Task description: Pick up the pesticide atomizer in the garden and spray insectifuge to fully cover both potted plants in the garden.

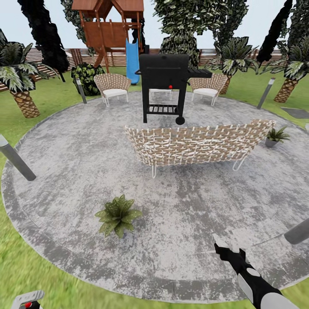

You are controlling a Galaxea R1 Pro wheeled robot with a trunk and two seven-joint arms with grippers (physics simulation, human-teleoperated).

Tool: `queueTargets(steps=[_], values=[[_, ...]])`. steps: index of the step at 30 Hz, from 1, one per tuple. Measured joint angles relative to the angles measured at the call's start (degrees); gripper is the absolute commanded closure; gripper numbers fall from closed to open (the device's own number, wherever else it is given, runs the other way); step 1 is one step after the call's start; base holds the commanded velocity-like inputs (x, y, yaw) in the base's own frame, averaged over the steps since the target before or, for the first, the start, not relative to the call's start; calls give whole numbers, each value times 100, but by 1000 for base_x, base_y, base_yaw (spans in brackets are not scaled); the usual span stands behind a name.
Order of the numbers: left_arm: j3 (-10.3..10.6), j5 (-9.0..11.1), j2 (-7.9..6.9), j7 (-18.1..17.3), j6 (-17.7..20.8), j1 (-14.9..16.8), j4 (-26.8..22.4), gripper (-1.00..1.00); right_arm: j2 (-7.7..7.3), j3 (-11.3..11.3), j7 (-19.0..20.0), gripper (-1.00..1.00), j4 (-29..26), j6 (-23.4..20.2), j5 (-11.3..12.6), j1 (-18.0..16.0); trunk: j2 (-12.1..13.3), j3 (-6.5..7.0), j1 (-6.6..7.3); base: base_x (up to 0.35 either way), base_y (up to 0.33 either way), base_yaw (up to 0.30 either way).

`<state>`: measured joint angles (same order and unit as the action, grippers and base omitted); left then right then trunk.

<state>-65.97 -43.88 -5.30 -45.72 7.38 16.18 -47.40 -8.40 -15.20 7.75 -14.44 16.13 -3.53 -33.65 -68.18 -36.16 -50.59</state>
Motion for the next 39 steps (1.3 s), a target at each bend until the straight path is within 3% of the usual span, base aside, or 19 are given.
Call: queueTargets(steps=[6,11,39], values=[[13,-9,-8,1,-4,-1,701,100,10,11,9,-100,516,-4,-12,-1,0,0,0,0,0,0],[4,-8,-4,2,-4,-1,893,100,16,14,16,-100,1123,-6,-6,-1,0,0,0,0,0,0],[-18,-6,-1,2,-6,-4,909,100,24,13,17,-100,1173,-7,-5,-1,0,1,0,0,0,0]])
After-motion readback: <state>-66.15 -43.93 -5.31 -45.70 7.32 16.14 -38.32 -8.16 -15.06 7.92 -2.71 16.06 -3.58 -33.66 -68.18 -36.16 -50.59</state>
